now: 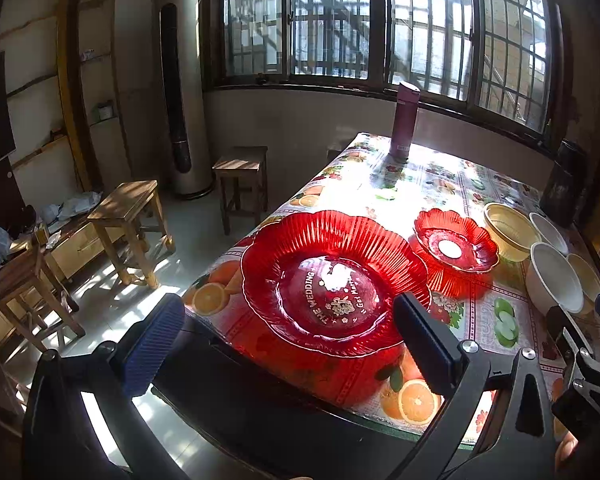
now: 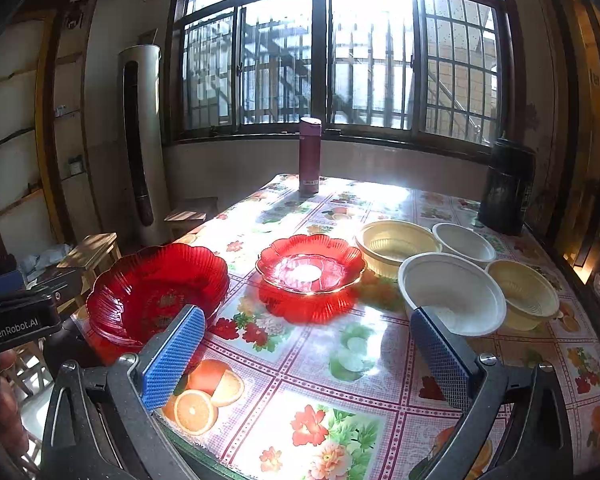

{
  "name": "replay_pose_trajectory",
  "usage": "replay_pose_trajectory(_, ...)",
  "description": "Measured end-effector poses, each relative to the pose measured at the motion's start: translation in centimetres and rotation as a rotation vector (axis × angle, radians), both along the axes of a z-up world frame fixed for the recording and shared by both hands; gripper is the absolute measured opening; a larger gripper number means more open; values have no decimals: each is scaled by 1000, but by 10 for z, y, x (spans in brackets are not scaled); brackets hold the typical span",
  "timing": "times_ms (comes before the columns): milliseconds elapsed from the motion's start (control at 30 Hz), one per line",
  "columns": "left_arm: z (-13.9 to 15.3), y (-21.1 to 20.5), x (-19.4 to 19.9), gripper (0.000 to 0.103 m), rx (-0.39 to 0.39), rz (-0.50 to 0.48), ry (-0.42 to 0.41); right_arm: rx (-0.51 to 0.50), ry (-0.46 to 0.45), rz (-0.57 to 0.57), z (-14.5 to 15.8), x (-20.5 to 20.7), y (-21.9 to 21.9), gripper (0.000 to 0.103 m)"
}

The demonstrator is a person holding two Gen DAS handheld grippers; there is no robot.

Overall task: Organize plates and bowls
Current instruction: 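Move both grippers toward the large red 'THE WEDDING' plate rim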

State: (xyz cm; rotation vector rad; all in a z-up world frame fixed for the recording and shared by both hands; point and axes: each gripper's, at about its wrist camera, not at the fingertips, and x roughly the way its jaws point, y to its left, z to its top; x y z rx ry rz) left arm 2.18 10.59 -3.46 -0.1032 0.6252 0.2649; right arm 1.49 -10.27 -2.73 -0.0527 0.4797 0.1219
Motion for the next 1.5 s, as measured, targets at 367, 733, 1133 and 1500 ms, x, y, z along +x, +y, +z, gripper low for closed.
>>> replay_pose_trajectory(367,-7,21,5,103,-7,31,20,-5,24,57,-6,15,30,103)
replay_pose_trajectory(733,-18,39,10,103,-20,52,43,-4,46,74,-11,25,46,103)
replay_pose_trajectory(1133,-38,61,28,103,-6,103,104,22,90,87,-20,53,69,103)
replay_pose_trajectory(1500,-56,66,44,103,10,150,174,30,108,102,-31,75,84,102)
